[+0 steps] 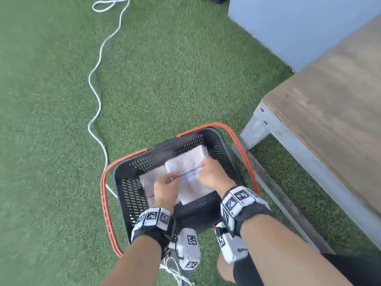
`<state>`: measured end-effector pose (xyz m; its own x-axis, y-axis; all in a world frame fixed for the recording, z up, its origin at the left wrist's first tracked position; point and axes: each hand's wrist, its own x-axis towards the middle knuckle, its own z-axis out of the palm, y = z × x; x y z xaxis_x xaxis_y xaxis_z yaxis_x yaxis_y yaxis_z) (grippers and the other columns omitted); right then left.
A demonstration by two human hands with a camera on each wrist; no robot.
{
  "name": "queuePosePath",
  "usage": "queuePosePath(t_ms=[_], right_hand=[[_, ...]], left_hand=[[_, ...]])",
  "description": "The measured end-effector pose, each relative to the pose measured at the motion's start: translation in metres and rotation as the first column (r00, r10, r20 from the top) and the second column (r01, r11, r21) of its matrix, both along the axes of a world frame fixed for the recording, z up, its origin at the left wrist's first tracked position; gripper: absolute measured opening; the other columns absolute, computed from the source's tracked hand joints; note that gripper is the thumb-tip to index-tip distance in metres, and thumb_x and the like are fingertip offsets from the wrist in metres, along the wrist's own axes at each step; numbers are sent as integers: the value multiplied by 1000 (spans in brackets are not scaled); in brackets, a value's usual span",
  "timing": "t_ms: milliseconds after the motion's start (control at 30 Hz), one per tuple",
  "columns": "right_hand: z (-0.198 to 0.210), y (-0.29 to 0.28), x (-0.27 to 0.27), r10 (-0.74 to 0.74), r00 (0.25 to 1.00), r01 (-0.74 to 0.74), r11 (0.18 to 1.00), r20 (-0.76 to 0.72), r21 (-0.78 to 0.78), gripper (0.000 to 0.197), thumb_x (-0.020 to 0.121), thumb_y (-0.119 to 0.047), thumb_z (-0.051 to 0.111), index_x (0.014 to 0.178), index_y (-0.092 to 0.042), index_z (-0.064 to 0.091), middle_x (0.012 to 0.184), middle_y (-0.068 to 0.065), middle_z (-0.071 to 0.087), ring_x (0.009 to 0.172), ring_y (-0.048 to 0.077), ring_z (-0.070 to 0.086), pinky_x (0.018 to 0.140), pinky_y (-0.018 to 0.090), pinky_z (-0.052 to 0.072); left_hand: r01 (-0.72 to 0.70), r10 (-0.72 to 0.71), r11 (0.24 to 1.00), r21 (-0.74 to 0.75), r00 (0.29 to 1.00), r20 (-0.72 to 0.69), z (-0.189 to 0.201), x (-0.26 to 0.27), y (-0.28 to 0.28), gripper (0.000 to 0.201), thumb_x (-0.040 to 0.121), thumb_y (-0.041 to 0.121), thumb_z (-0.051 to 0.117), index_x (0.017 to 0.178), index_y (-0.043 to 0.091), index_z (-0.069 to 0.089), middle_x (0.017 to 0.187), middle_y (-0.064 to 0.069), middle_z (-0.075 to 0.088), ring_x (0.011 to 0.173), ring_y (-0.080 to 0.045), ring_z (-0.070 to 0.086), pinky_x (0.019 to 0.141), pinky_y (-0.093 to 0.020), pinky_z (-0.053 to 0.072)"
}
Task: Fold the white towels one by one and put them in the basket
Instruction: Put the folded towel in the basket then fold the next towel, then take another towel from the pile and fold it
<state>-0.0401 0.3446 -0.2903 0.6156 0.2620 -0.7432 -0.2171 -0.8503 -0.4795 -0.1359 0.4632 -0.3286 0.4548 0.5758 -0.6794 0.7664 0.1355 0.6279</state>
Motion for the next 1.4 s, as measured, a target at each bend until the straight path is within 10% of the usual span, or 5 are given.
queuePosePath(t_ms=[300,567,733,1100,1400], right_hand=[[-35,1,6,-43,999,44,996,19,-73,47,89,-16,55,134,-5,47,134,18,46,122,37,52,103,49,46],[-32,5,8,-39,999,38,998,0,-55,52,86,-16,53,137,-7,44,132,16,53,120,34,53,99,49,48],[-9,10,11,3,1000,-2,1000,25,-25,44,89,-19,53,131,-7,47,123,13,58,113,32,58,95,46,50],[197,27,30,-35,902,-49,982,431,183,29,99,-31,49,122,-15,52,100,4,68,89,26,68,83,42,55],[360,-104,0,-358,631,179,930,688,321,21,94,-25,46,82,-20,62,89,3,69,89,27,63,79,38,52]], left_hand=[[178,-178,984,-6,980,-84,-40,25,-7,36,94,5,55,124,19,69,69,3,63,61,-18,51,56,-30,45],[386,-386,922,-35,909,-154,-44,37,-5,52,94,6,53,145,16,52,138,-12,59,67,-1,52,58,-17,46],[356,-350,935,11,924,-155,-25,32,-1,37,97,7,50,133,5,60,92,-12,71,47,-6,52,38,-14,36],[407,-440,896,180,869,225,172,77,-2,24,95,9,54,76,24,57,69,-7,67,62,-20,61,51,-27,54],[583,-708,705,403,542,453,342,100,-93,29,93,16,59,65,23,61,59,13,60,45,5,50,47,-15,37]])
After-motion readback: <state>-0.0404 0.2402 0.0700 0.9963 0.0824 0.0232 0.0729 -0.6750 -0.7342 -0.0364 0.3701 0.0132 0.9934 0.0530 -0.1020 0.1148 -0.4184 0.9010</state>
